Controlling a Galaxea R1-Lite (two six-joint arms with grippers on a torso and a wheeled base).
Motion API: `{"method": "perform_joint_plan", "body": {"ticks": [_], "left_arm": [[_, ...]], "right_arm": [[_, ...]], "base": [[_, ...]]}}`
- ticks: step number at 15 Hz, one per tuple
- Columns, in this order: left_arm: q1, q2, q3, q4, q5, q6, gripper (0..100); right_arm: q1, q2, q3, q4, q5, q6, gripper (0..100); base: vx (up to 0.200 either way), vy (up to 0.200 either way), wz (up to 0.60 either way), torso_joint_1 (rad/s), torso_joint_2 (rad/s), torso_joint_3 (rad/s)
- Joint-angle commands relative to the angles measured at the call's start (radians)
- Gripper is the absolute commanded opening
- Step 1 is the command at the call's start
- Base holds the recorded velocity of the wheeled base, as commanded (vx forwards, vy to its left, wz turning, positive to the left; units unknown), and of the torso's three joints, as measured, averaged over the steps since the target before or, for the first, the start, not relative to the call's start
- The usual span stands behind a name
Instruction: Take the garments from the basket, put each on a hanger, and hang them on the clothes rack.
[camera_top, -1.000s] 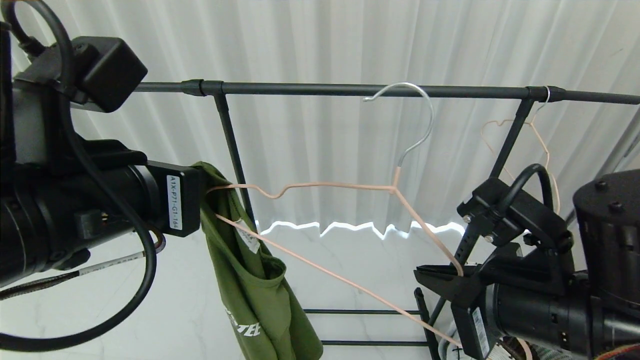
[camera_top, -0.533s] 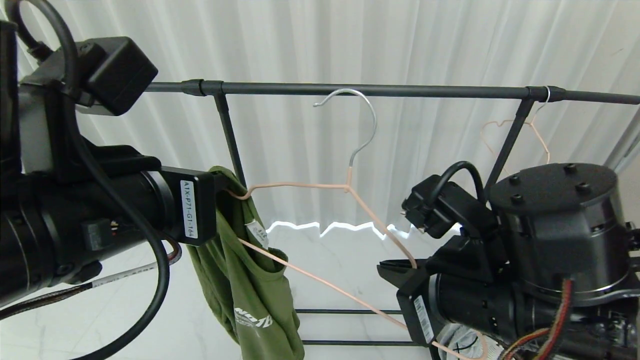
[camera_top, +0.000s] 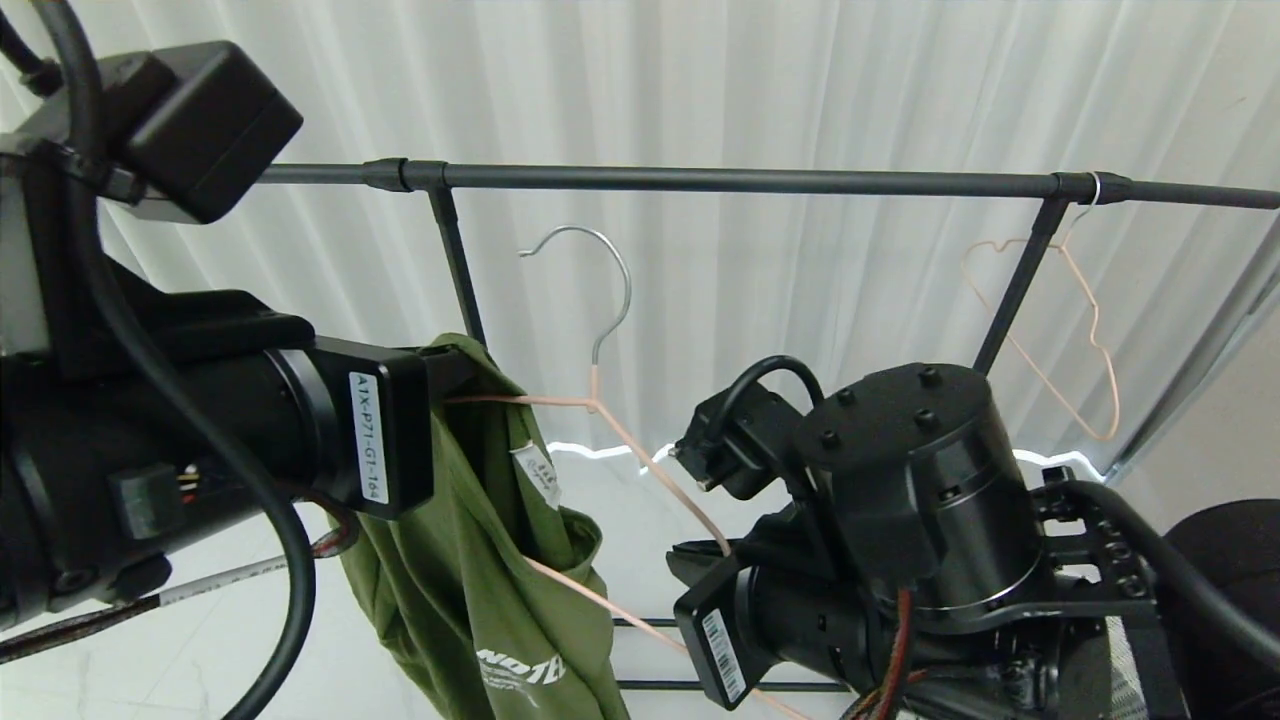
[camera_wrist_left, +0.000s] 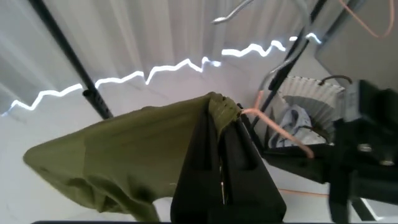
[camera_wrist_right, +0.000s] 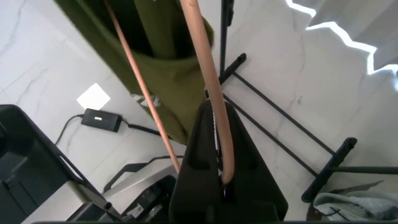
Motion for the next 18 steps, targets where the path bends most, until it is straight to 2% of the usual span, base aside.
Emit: {"method": "perform_joint_plan", "body": {"ticks": [1, 7, 8, 10, 12, 18], "left_arm": [[-0.037, -0.008, -0.001, 0.0, 0.0, 0.0, 0], [-0.16, -0.041, 0.026, 0.0, 0.0, -0.008, 0], [-0.163, -0.05, 0.055, 0.0, 0.0, -0.006, 0], [-0.163, -0.067, 0.097, 0.0, 0.023, -0.003, 0], [-0.163, -0.068, 0.095, 0.0, 0.046, -0.003, 0], [-0.169, -0.056, 0.097, -0.068, 0.045, 0.03, 0]], "right_arm": [[0.013, 0.033, -0.01, 0.0, 0.0, 0.009, 0], [0.018, 0.024, -0.009, -0.027, -0.003, 0.025, 0], [0.018, 0.015, -0.009, -0.04, -0.011, 0.025, 0], [0.018, -0.008, -0.01, -0.052, -0.083, 0.022, 0], [0.018, -0.04, -0.007, -0.066, -0.132, 0.019, 0], [0.012, -0.054, -0.006, -0.187, -0.181, -0.035, 0]], "base": [[0.0, 0.0, 0.0, 0.0, 0.0, 0.0], [0.0, 0.0, 0.0, 0.0, 0.0, 0.0], [0.0, 0.0, 0.0, 0.0, 0.0, 0.0], [0.0, 0.0, 0.0, 0.0, 0.0, 0.0], [0.0, 0.0, 0.0, 0.0, 0.0, 0.0], [0.0, 0.0, 0.0, 0.0, 0.0, 0.0]]}}
